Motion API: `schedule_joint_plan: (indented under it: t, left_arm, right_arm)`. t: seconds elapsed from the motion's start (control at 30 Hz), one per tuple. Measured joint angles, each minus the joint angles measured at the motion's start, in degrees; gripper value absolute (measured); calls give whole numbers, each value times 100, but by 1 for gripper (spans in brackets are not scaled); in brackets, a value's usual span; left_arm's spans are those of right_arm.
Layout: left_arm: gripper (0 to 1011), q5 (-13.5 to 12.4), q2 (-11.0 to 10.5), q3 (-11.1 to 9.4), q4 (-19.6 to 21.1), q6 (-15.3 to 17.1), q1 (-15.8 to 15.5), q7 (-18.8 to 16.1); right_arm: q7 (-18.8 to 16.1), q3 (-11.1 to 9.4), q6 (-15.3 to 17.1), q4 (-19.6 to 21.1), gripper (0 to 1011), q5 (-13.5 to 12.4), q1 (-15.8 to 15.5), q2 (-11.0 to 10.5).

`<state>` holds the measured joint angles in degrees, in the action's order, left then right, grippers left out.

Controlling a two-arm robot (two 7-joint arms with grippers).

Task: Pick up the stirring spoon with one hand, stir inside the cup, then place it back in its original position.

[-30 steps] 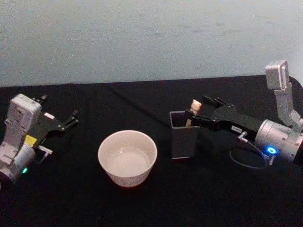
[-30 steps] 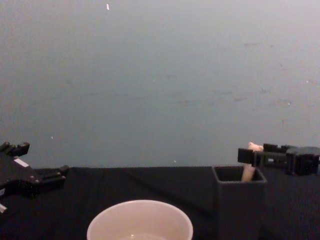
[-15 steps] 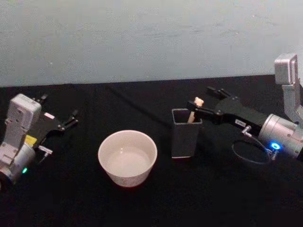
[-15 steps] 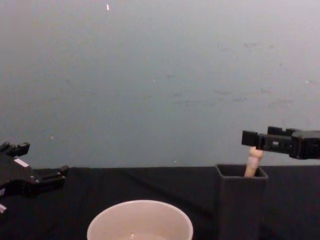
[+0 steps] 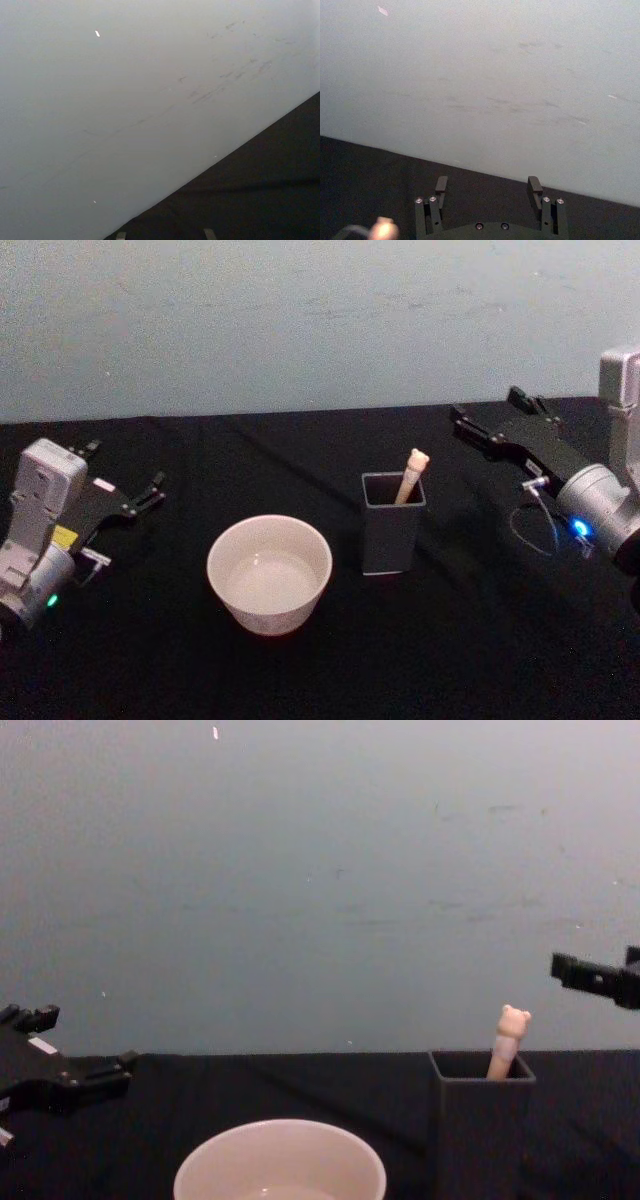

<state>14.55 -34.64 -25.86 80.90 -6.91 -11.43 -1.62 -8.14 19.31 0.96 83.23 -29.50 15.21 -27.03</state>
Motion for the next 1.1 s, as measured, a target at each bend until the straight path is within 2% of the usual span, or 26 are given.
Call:
schedule_joint_plan:
  t: [0.07, 0.1, 0.13, 0.17, 0.2, 0.23, 0.27, 0.3, 0.37, 0.4, 0.57, 0.8, 1.1]
  left_arm:
    - [1001, 0, 0, 0, 0, 0, 0, 0]
    - [1001, 0, 0, 0, 0, 0, 0, 0]
    - [1001, 0, 0, 0, -1, 0, 0, 0]
    - [1001, 0, 0, 0, 0, 0, 0, 0]
    - [1001, 0, 0, 0, 0, 0, 0, 0]
    - [1001, 0, 0, 0, 0, 0, 0, 0]
    - [1001, 0, 0, 0, 0, 0, 0, 0]
    - [1001, 0, 0, 0, 0, 0, 0, 0]
    - [1001, 0, 0, 0, 0, 0, 0, 0]
    - [1001, 0, 0, 0, 0, 0, 0, 0]
    - [1001, 0, 0, 0, 0, 0, 0, 0]
    - [1002, 0, 0, 0, 0, 0, 0, 0]
    - [1001, 0, 0, 0, 0, 0, 0, 0]
  right_arm:
    - [264, 23, -34, -57, 1000, 236, -16, 53]
    - [498, 68, -92, -121, 1000, 483, -33, 99]
    - [498, 68, -92, -121, 1000, 483, -33, 99]
    - [729, 144, -165, -203, 1002, 775, -53, 149]
    - [846, 181, -207, -246, 1002, 913, -63, 170]
    - [1067, 267, -294, -348, 1000, 1227, -88, 208]
    - [1067, 267, -294, -348, 1000, 1227, -88, 208]
    - [1265, 354, -361, -450, 1000, 1497, -116, 248]
    - [1492, 468, -449, -614, 1002, 1845, -150, 296]
    - [1532, 495, -459, -661, 1002, 1916, -158, 310]
    - [1573, 534, -401, -807, 1000, 2065, -226, 373]
    - [1391, 428, -331, -822, 1000, 1978, -238, 407]
    - [1393, 440, -325, -814, 1000, 1973, -237, 399]
